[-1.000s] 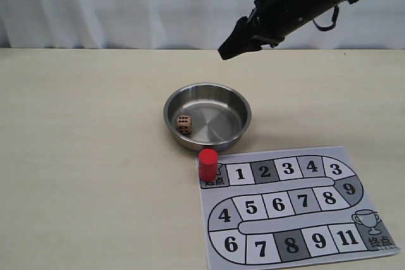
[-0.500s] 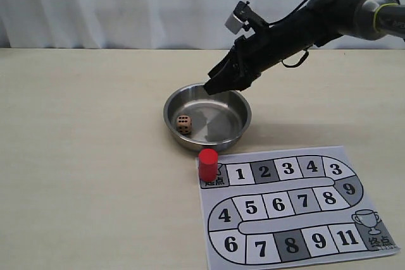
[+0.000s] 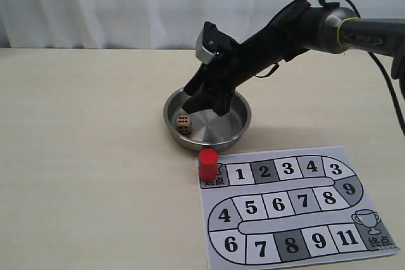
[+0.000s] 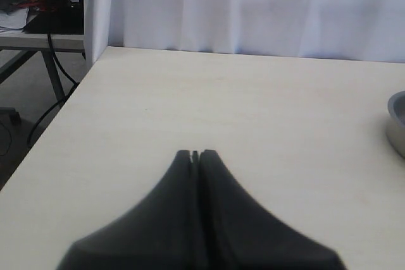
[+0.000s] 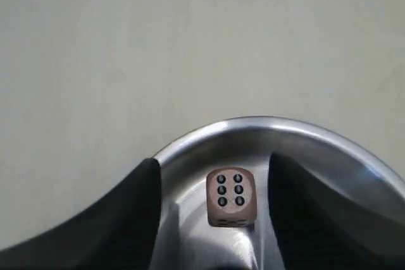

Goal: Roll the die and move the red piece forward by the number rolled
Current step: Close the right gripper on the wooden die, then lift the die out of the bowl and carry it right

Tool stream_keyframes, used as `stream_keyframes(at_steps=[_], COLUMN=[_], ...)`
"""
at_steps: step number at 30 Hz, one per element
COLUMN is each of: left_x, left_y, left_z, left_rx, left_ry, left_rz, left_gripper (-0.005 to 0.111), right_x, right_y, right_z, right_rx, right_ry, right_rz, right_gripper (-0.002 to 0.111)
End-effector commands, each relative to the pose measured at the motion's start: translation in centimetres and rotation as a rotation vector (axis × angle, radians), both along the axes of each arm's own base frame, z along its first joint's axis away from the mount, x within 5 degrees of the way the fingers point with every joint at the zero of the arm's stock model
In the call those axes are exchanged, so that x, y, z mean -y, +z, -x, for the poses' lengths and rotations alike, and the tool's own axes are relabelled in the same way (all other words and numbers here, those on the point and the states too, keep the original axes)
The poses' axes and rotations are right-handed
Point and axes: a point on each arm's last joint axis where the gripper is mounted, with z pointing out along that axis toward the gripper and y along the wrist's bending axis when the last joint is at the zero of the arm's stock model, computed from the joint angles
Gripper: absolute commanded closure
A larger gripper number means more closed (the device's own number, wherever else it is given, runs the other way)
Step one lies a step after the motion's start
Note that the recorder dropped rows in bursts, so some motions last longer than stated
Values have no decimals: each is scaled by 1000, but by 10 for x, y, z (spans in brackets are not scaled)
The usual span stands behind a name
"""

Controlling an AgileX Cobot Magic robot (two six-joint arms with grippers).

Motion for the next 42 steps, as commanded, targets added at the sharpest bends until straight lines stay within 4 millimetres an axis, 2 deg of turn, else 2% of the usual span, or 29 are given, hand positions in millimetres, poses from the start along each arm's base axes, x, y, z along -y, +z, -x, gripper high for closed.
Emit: stream_keyframes(at_steps=[1, 9, 18, 42], left_x=[0, 0, 0, 0], left_y=[4, 4, 4, 4], left_z=[0, 0, 0, 0], left_rx=[20, 20, 20, 20], left_ry=[-7, -7, -7, -7], left_rz=[-1, -1, -1, -1], left_gripper=[107, 107, 107, 107], right_x=[-12, -18, -19, -20], right_y=[-6, -23, -45, -54], right_z=[2, -4, -7, -6], right_rx=[78, 127, 112, 85], right_ry=[36, -3, -17, -17], right_rz=[88, 137, 158, 154], right_gripper=[58, 50, 50, 50])
